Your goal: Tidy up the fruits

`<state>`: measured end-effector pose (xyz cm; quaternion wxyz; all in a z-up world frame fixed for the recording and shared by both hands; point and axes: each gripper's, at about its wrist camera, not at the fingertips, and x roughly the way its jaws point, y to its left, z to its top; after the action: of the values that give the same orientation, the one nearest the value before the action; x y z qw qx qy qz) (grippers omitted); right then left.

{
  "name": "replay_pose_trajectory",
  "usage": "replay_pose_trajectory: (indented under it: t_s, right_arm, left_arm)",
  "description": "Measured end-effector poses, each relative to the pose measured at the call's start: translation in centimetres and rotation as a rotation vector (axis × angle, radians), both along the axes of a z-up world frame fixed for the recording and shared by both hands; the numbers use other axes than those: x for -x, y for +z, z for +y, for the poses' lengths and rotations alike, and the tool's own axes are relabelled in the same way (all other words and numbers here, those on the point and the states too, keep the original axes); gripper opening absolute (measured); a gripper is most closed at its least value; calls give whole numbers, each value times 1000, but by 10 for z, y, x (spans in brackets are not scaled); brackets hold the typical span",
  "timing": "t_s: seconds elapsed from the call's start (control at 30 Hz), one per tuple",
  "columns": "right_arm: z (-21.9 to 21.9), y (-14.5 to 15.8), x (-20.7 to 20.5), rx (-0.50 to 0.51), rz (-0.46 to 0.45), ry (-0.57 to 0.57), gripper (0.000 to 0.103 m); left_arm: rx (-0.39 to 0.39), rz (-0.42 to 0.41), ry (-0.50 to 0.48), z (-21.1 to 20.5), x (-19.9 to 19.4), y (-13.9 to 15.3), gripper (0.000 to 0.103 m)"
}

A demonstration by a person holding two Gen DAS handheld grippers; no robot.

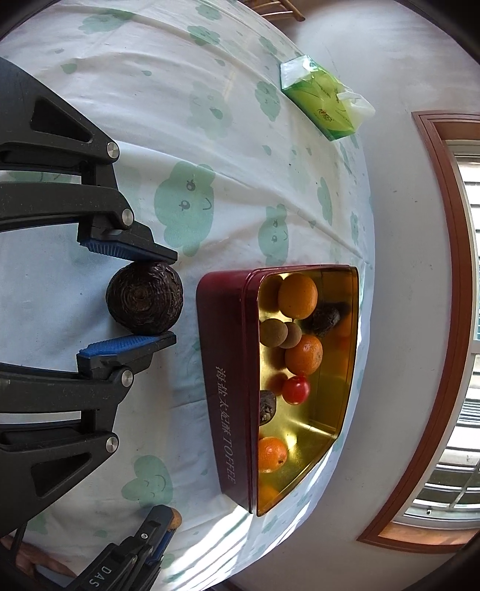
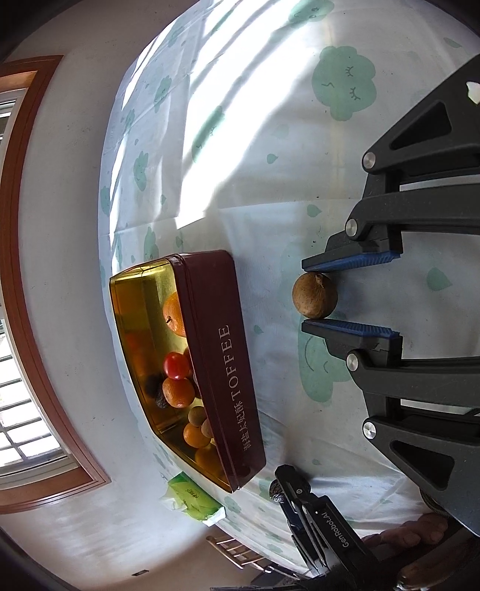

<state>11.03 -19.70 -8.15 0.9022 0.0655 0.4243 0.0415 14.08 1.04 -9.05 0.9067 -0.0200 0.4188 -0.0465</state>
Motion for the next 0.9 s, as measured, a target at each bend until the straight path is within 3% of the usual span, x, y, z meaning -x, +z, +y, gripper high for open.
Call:
replay_pose_trajectory:
  t_s: [0.1, 0.3, 0.73, 0.9]
  right_arm:
    - [0, 0, 0, 3, 1, 0, 24]
    - [1, -1, -1, 10, 1, -2, 24]
    - [0, -1, -1, 9, 2, -2, 24]
    - [0, -1, -1, 9, 2, -2, 24]
  left_arm:
    - [6, 8, 9, 2, -1, -2, 38]
    - [-61, 10, 7, -7, -1, -2, 38]
    - [-82, 12, 9, -9, -2, -2, 39]
    - [-86, 14, 22, -8, -3, -2, 46]
